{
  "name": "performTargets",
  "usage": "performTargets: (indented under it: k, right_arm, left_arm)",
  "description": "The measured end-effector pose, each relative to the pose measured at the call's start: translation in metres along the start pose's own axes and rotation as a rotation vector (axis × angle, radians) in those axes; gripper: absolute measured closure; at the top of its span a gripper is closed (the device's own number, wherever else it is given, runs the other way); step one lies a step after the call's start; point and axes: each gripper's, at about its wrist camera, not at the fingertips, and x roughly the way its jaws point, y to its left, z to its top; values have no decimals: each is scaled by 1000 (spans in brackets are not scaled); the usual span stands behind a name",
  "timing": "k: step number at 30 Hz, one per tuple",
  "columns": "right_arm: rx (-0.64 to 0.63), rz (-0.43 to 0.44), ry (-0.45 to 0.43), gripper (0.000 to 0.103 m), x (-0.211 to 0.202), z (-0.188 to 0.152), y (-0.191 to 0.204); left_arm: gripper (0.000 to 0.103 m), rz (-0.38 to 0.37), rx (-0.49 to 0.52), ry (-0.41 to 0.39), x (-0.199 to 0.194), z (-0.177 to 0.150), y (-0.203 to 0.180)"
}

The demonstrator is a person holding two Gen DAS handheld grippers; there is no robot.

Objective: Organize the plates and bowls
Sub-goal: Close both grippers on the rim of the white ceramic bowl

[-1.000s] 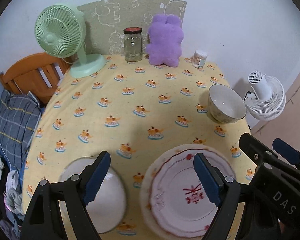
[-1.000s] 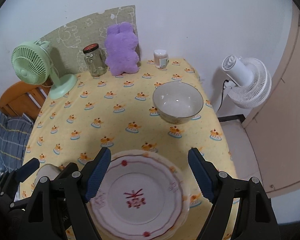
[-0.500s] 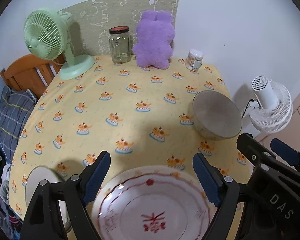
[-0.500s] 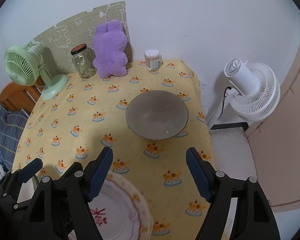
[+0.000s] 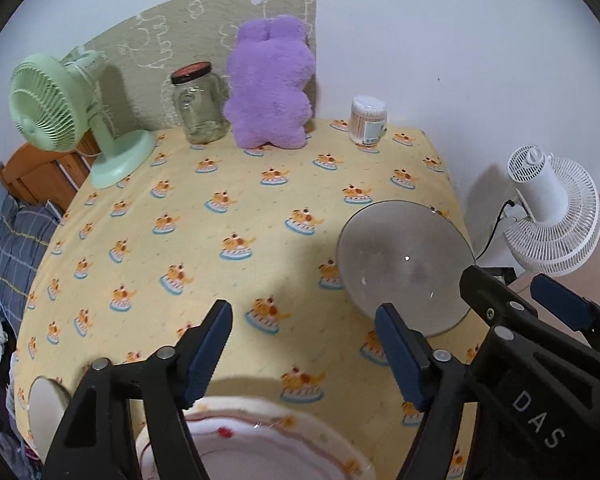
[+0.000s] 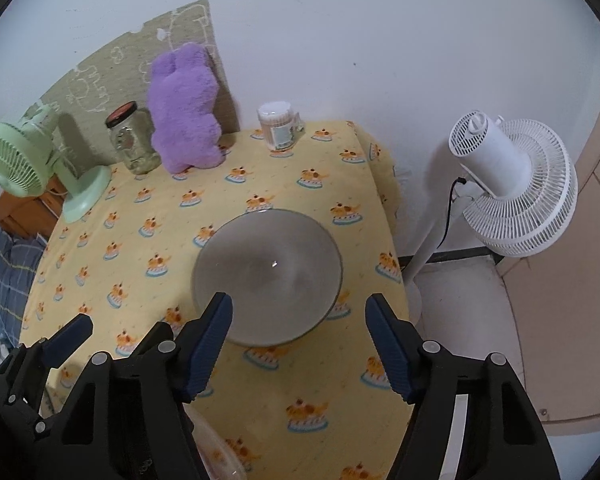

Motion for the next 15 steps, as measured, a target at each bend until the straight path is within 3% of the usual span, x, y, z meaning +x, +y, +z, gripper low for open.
performTargets:
  k: [6,15]
  right_arm:
    - [20,1,21,41,24,13,-14]
    - [36,9,67,52,59,22,-20]
  left_arm:
    - [50,19,24,-3,23,14,-16]
    - [65,15,43,30,56,22,-27]
